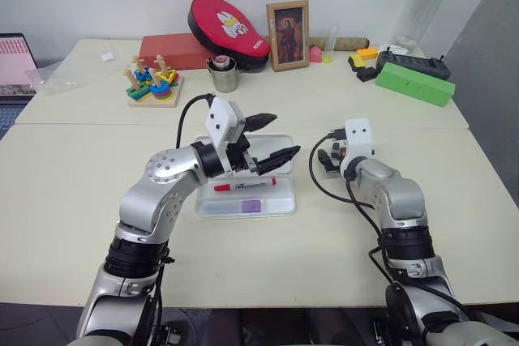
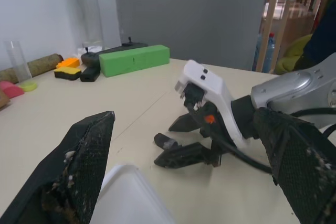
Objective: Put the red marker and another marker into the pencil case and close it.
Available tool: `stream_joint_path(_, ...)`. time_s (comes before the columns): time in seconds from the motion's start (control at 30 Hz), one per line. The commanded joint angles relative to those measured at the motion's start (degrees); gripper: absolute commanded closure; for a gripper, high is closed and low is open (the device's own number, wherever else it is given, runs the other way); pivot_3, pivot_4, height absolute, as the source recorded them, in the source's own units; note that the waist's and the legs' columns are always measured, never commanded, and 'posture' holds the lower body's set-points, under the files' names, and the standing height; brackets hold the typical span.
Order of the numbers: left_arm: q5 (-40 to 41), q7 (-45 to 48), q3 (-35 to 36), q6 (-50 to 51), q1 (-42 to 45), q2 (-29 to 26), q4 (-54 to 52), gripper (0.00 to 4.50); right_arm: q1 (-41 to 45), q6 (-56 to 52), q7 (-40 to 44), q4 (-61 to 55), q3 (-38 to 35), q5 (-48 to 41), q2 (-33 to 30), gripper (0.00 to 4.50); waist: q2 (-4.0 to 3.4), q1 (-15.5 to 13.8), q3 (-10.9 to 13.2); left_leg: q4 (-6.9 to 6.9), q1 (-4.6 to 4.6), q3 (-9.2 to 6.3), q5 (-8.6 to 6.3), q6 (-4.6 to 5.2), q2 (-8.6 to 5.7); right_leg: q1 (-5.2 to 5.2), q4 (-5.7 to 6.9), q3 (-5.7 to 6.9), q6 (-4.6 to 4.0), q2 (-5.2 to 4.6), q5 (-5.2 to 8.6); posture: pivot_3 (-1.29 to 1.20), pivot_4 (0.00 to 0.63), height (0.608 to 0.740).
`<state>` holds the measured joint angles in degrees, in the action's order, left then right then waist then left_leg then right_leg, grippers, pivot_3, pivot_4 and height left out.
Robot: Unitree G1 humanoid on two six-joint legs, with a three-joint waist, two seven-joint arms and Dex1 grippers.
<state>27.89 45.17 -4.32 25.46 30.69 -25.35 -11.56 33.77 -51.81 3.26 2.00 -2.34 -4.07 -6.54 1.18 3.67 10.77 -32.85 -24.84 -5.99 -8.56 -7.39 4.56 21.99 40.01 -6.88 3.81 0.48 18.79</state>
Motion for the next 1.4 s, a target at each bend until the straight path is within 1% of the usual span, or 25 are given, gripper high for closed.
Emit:
stream_joint_path(0.03,-0.3,1.0,0.4,-1.6,1.4,0.3,-0.3,0.0,0.9,0.8,-1.6,-0.7,-1.0,0.4,0.2,1.47,0.0,0.0,0.0,0.0,0.0,0.0,0.0,0.0,0.0,0.0,0.0,-0.01,0.0,0.0,0.0,0.0,0.15,0.74)
stream_joint_path(0.1,-0.5,1.3,0.3,-1.7,1.6,0.5,-0.1,0.0,1.4,0.9,-1.9,-0.6,-1.2,0.4,0.2,1.96,0.0,0.0,0.0,0.0,-0.01,0.0,0.0,0.0,0.0,0.0,-0.01,0.0,0.0,0.0,0.0,0.0,0.15,0.74)
stream_joint_path(0.13,-0.6,1.3,0.2,-1.7,1.7,0.5,0.0,0.0,1.5,1.0,-1.9,-0.7,-1.2,0.4,0.2,2.13,0.0,0.0,0.0,0.0,-0.01,0.0,0.0,0.0,0.0,-0.01,-0.01,0.0,0.0,0.0,0.0,0.0,0.15,0.74)
stream_joint_path(0.37,-1.3,0.8,0.5,-2.3,2.4,1.3,0.7,0.0,1.6,1.1,-2.4,-1.1,-2.0,0.1,0.0,4.01,0.0,0.0,0.0,0.0,0.0,0.0,0.0,0.0,0.0,-0.01,-0.01,0.0,0.0,0.0,0.0,0.0,0.15,0.74)
stream_joint_path(0.4,-1.3,0.9,0.5,-2.3,2.4,1.3,0.8,0.0,1.9,1.9,-2.5,-1.2,-2.9,-0.5,0.5,4.14,0.0,0.0,0.0,0.01,0.0,-0.01,0.0,0.0,0.0,-0.01,-0.01,0.0,0.0,0.0,0.0,0.0,0.15,0.74)
stream_joint_path(0.5,-1.8,1.5,0.5,-2.3,1.8,0.3,0.0,0.0,2.5,7.6,-0.4,-2.3,-2.9,-1.6,0.6,4.19,0.0,0.0,0.0,0.01,0.0,0.0,0.0,0.0,0.0,-0.01,-0.01,0.0,0.0,0.0,0.0,0.0,0.15,0.74)
stream_joint_path(0.57,-0.9,2.2,1.8,-1.4,0.7,-1.4,-1.5,0.0,3.0,12.0,3.1,-3.5,-1.9,-2.5,-0.5,4.19,-0.01,0.1,0.0,0.01,0.0,0.0,0.0,0.0,0.0,-0.01,-0.01,0.0,0.0,0.0,0.0,0.0,0.15,0.74)
stream_joint_path(0.63,1.0,4.1,4.7,0.4,-2.8,-5.4,-4.0,0.0,3.6,14.7,14.0,-6.9,-0.8,-8.1,-2.9,4.19,-0.03,0.5,0.0,0.03,0.0,0.0,0.0,0.0,0.0,0.0,-0.01,0.0,0.01,0.0,0.01,0.0,0.15,0.74)
stream_joint_path(0.73,2.0,5.8,6.8,1.4,-6.5,-9.6,-6.1,0.0,2.8,14.2,26.1,-11.0,1.4,-14.5,-6.6,4.19,-0.05,1.1,0.0,0.08,0.0,-0.01,0.0,0.01,0.01,0.01,-0.03,0.01,0.0,0.0,0.02,0.0,0.15,0.74)
stream_joint_path(0.8,1.4,8.1,8.3,1.1,-11.1,-13.9,-7.8,0.0,1.6,12.8,36.6,-14.1,4.8,-18.6,-11.6,4.19,-0.06,1.1,0.0,0.09,0.0,-0.03,-0.01,0.01,0.02,0.0,-0.04,0.04,-0.01,0.0,0.03,0.0,0.15,0.74)
stream_joint_path(0.87,1.6,9.3,9.5,0.9,-13.9,-16.4,-9.0,0.0,1.1,12.1,42.5,-15.1,7.4,-20.6,-14.9,4.19,-0.06,1.1,0.0,0.08,0.0,-0.04,-0.01,0.01,0.02,-0.02,-0.05,0.04,-0.01,0.0,0.03,0.0,0.15,0.74)
stream_joint_path(0.9,2.0,10.2,10.5,0.9,-16.2,-17.8,-10.0,0.0,0.8,12.0,46.1,-15.2,11.6,-19.6,-17.2,4.19,-0.06,1.1,0.0,0.06,0.01,-0.05,-0.01,0.01,0.02,-0.03,-0.05,0.05,-0.01,0.0,0.03,0.0,0.15,0.74)
stream_joint_path(0.97,2.6,11.4,11.9,1.0,-19.4,-19.7,-11.7,0.0,0.4,12.5,50.7,-14.8,17.9,-17.6,-20.1,4.19,-0.06,1.1,0.0,0.04,0.02,-0.02,-0.01,0.01,0.02,-0.04,-0.07,0.01,0.13,-0.01,0.12,0.0,0.15,0.74)
stream_joint_path(1.07,3.6,11.3,12.6,1.7,-21.3,-20.5,-14.2,0.0,0.5,14.2,53.0,-13.0,24.2,-14.3,-21.4,4.19,-0.05,1.0,0.0,0.02,0.02,-0.02,-0.01,0.01,0.03,-0.01,-0.06,0.02,0.19,-0.01,0.17,0.0,0.15,0.74)
stream_joint_path(1.17,4.4,10.2,12.8,2.8,-21.7,-20.4,-16.4,0.0,1.2,16.3,52.8,-9.9,27.8,-10.6,-21.1,4.19,-0.04,0.9,0.0,-0.02,0.02,-0.02,-0.01,0.0,0.03,-0.03,-0.07,0.01,0.21,-0.01,0.17,0.0,0.15,0.74)
stream_joint_path(1.4,5.1,8.9,12.7,3.8,-22.0,-20.0,-17.6,0.0,2.1,18.0,53.9,-7.3,28.6,-8.3,-20.6,4.19,-0.04,1.0,0.0,-0.03,0.02,0.0,-0.01,0.0,0.03,-0.02,-0.07,-0.01,0.22,0.0,0.16,0.0,0.15,0.74)
